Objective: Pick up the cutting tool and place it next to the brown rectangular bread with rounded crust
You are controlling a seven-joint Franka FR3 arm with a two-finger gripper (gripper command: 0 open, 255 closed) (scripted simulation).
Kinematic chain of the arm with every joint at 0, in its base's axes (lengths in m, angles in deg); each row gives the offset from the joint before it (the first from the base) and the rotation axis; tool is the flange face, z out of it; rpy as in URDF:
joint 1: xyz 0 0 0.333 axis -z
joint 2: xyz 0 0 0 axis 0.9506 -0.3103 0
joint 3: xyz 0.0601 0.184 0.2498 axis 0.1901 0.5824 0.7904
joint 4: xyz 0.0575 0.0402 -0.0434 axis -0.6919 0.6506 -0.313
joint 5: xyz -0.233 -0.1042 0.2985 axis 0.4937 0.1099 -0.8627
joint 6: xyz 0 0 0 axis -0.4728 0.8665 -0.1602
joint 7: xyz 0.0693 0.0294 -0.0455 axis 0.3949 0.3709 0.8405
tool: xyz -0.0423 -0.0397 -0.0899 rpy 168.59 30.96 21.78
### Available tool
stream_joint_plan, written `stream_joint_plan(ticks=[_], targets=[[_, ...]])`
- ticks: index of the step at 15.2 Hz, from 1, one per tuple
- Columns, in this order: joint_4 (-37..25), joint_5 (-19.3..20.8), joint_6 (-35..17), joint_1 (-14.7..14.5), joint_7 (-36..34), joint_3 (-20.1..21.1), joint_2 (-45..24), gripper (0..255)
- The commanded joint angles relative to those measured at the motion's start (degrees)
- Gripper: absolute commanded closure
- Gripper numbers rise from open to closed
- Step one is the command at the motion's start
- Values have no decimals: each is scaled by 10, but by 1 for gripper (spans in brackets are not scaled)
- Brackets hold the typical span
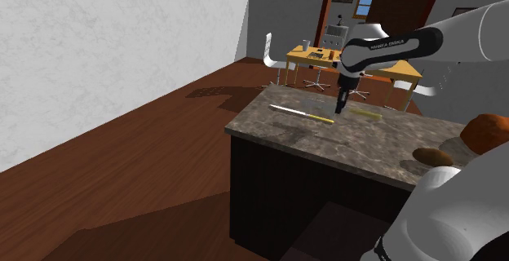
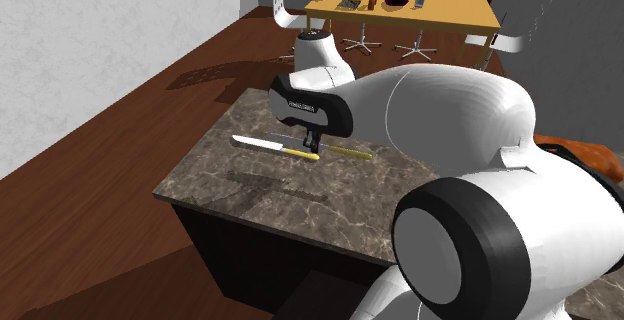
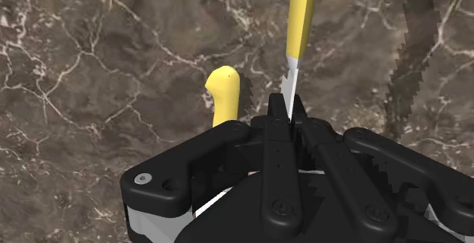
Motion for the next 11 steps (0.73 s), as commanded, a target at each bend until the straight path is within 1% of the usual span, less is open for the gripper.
stream_joint_plan(ticks=[1, 11], targets=[[-10, 0, 16, 0, -2, 4, 6, 255], [-77, -4, 94, -3, 1, 17, 17, 255]])
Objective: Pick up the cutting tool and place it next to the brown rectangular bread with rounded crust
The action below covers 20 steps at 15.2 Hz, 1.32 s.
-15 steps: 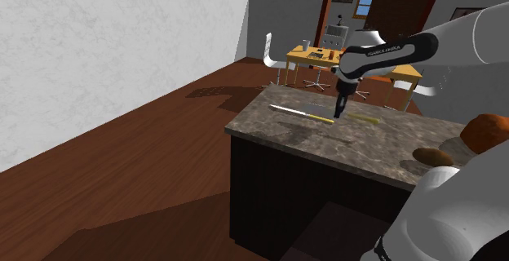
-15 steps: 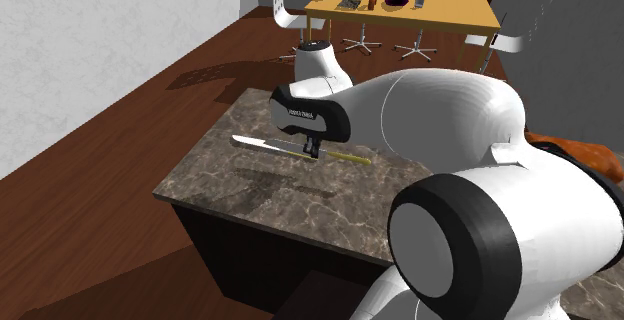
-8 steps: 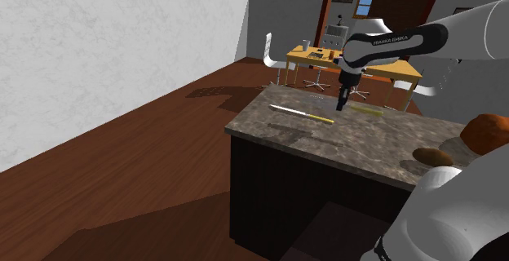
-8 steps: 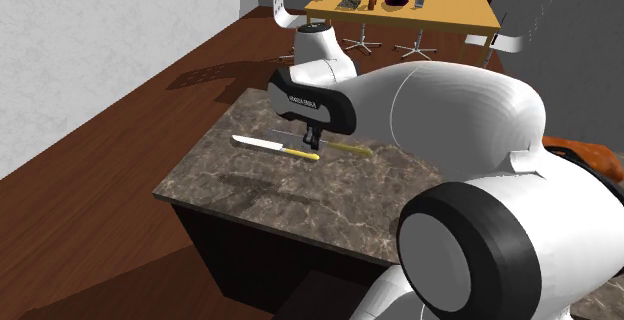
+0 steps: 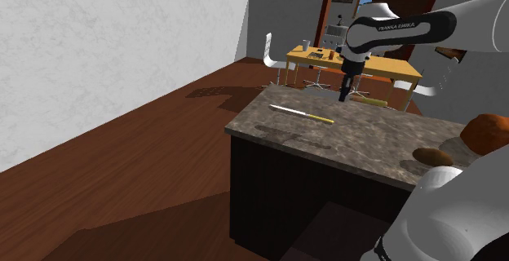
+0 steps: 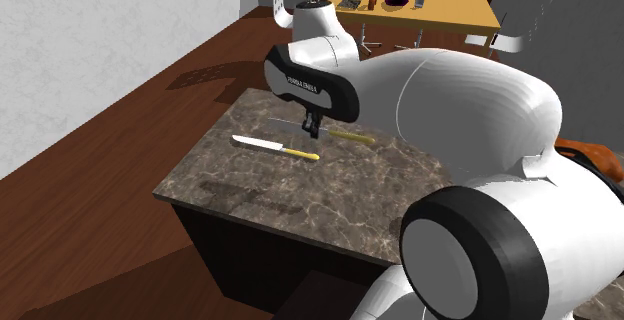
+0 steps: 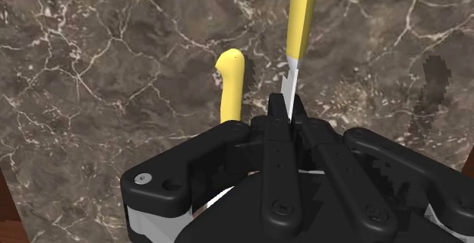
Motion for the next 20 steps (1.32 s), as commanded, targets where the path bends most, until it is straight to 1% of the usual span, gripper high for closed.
stream_joint_plan(ticks=[1, 16, 17, 20], targets=[[-14, -1, 16, 0, 1, 2, 2, 255], [-139, -14, 129, -8, 12, 13, -10, 255], [-143, -15, 133, -8, 13, 14, -11, 255], [-115, 7, 139, 9, 34, 4, 30, 255]])
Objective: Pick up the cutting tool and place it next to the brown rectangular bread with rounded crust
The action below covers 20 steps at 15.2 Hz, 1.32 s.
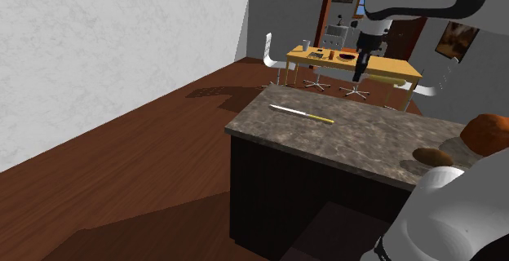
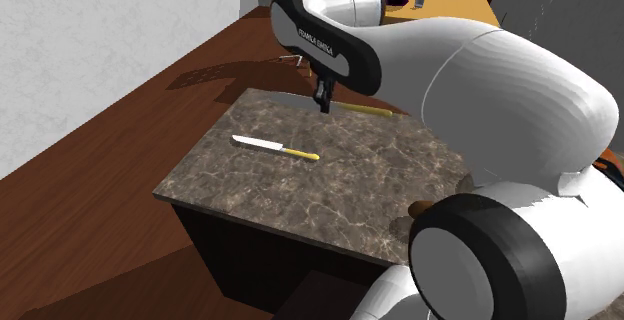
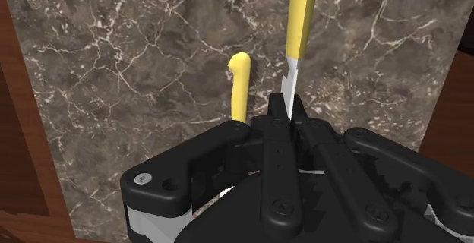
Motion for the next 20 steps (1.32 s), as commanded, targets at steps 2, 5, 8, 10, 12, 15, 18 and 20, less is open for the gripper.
stream_joint_plan(ticks=[2, 5, 8, 10, 12, 15, 18, 20], targets=[[24, 21, 9, 18, 22, -10, 39, 255], [41, 42, 18, 36, 48, -24, 74, 255], [53, 62, 28, 54, 77, -39, 104, 255], [58, 75, 34, 66, 98, -51, 122, 255], [60, 88, 41, 77, 120, -63, 138, 255], [59, 107, 51, 92, 154, -84, 157, 255], [52, 125, 60, 106, 191, -108, 172, 255], [44, 138, 66, 113, 216, -125, 180, 255]])
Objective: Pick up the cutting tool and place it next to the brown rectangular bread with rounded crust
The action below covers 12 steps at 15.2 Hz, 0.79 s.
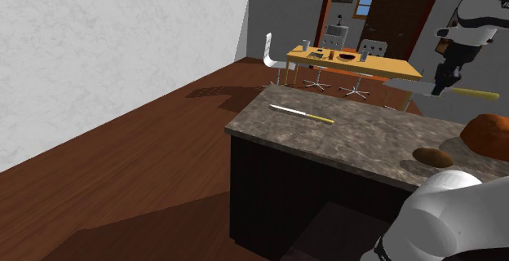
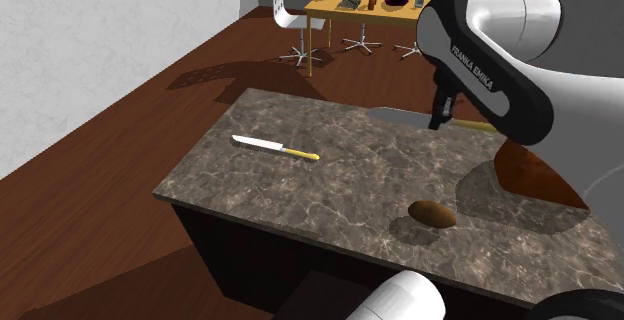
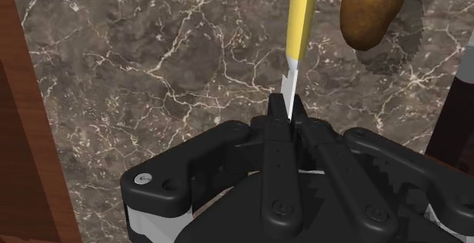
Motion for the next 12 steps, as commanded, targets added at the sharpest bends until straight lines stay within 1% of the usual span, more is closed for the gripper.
stream_joint_plan(ticks=[1, 7, 12], targets=[[-8, 12, 6, 7, 27, -18, 7, 255], [-50, 45, 19, 16, 107, -79, 15, 255], [-102, 67, 28, 7, 176, -142, 11, 255]])
